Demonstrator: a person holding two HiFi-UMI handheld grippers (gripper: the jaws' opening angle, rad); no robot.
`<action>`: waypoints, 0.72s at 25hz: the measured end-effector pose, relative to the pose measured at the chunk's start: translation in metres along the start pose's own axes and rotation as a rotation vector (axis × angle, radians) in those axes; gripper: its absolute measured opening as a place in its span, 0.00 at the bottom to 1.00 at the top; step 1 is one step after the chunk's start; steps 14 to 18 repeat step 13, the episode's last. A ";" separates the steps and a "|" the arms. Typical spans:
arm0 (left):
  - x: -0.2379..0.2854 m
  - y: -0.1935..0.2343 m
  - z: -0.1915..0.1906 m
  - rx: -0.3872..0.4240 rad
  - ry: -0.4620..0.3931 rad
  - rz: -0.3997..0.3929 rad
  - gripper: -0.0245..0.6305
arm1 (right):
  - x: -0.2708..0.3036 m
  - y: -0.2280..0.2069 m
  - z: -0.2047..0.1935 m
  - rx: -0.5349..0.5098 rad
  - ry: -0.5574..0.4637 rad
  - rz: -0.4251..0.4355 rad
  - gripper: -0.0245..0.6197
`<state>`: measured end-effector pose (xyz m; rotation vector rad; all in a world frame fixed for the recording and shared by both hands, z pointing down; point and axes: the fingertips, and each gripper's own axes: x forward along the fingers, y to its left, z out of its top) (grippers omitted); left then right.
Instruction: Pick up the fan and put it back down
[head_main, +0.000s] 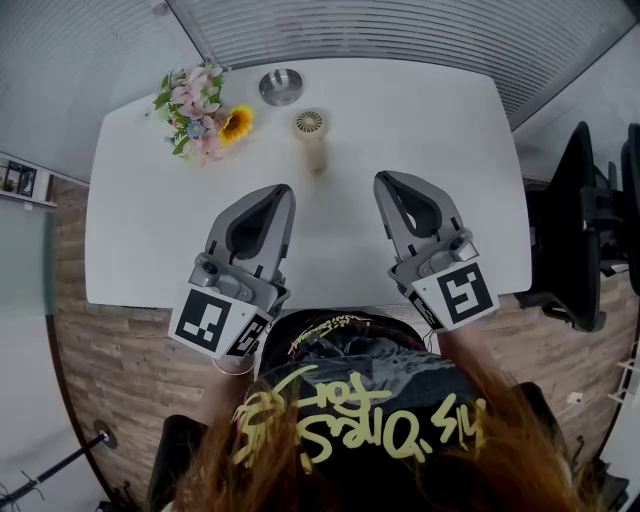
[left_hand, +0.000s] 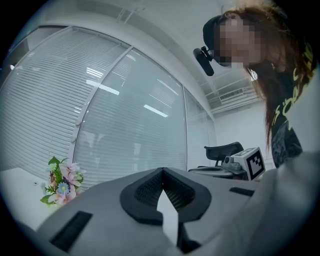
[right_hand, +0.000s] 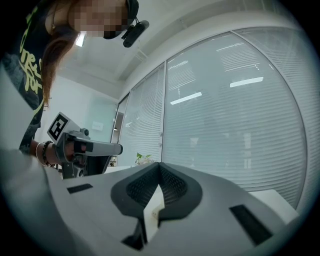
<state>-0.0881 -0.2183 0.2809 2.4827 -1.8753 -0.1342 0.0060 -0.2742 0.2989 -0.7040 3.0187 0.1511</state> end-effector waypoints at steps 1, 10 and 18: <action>0.000 0.000 0.000 0.000 0.000 0.000 0.03 | 0.000 0.000 0.000 0.002 -0.003 -0.001 0.04; -0.002 -0.002 0.000 -0.003 -0.002 -0.004 0.03 | 0.000 0.006 0.001 0.036 0.003 0.004 0.04; -0.003 -0.002 0.001 -0.003 -0.004 -0.003 0.03 | 0.001 0.009 0.002 0.051 0.004 0.005 0.04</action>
